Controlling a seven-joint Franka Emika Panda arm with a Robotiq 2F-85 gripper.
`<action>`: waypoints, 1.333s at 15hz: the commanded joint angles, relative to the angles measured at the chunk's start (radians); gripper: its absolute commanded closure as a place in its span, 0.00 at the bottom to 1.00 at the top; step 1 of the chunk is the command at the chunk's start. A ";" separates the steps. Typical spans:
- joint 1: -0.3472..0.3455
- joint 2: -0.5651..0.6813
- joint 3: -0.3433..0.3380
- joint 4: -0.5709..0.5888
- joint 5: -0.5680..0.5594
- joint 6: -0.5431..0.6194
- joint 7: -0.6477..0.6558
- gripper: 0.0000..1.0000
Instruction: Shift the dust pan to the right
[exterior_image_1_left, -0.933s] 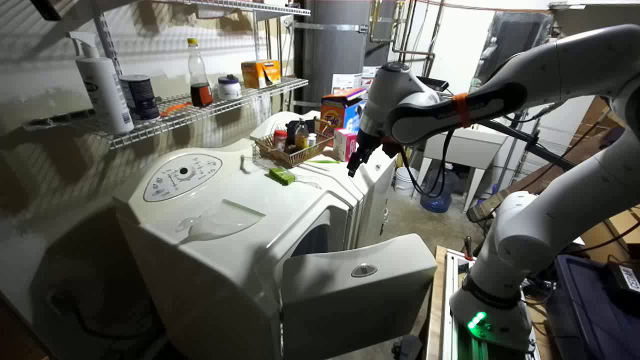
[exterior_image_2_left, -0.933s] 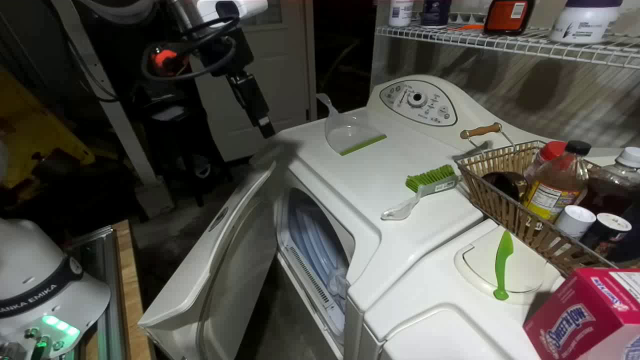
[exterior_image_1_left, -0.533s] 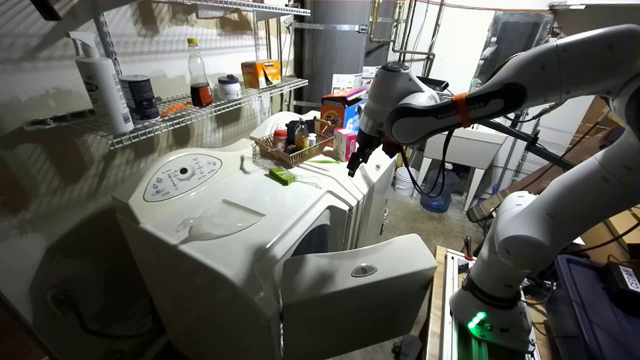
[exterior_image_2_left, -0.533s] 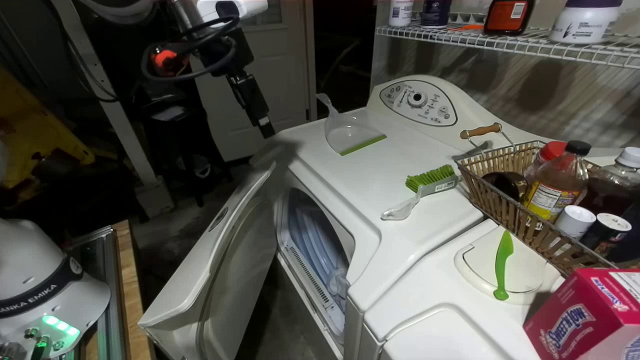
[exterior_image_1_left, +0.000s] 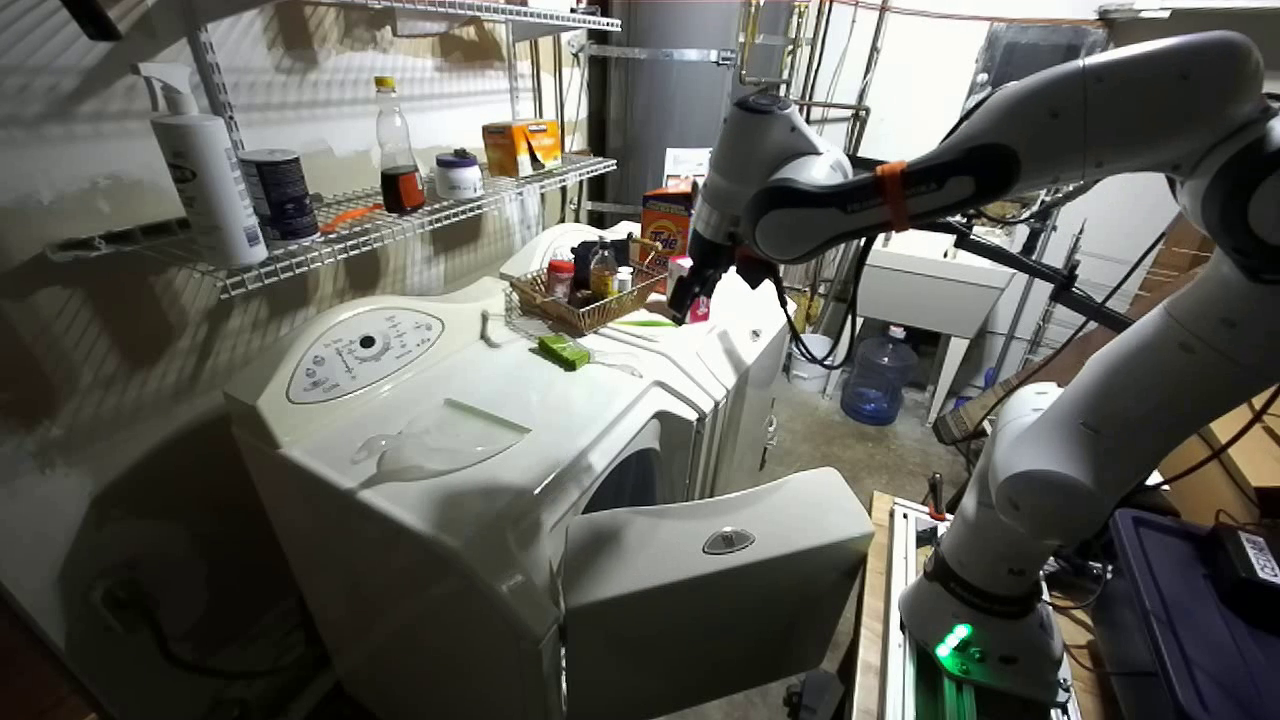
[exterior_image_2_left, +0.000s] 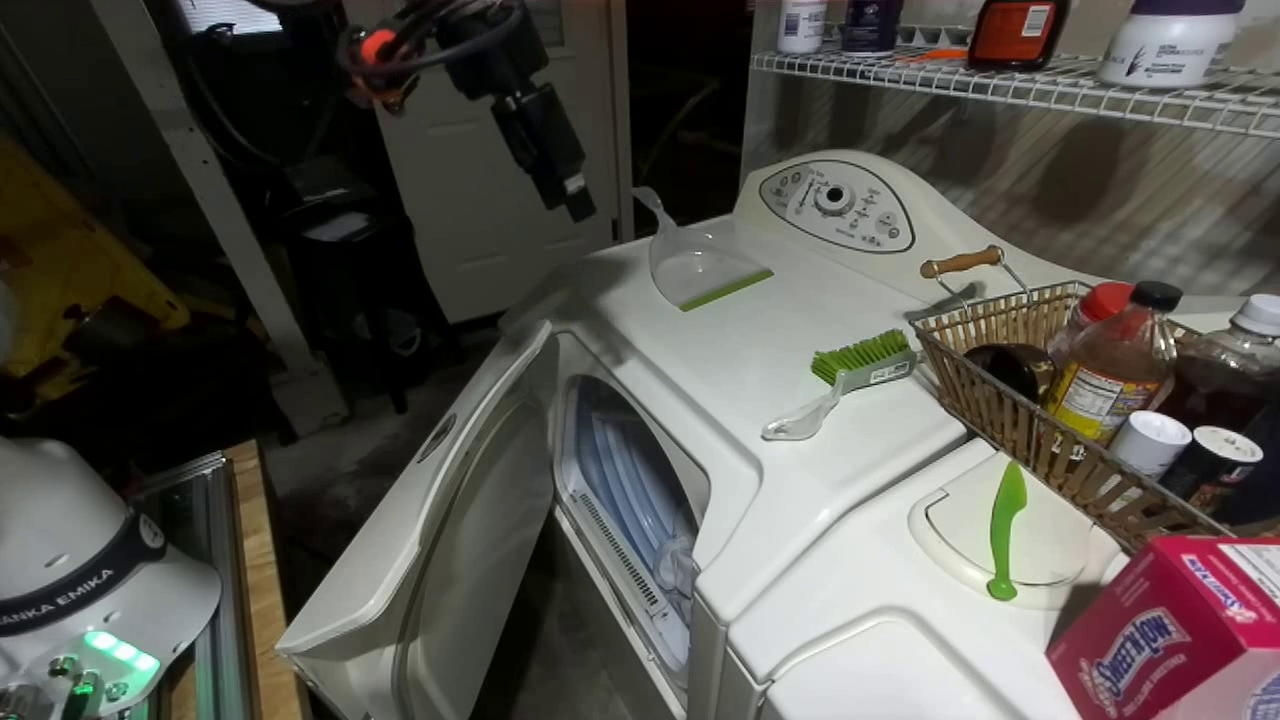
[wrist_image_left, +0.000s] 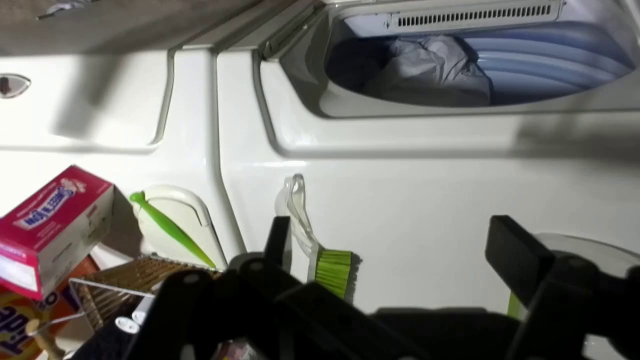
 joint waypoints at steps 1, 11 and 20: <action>0.037 0.203 0.019 0.240 -0.016 0.028 0.008 0.00; 0.222 0.616 0.067 0.520 0.051 0.517 -0.273 0.00; 0.245 0.581 0.035 0.467 0.029 0.513 -0.240 0.00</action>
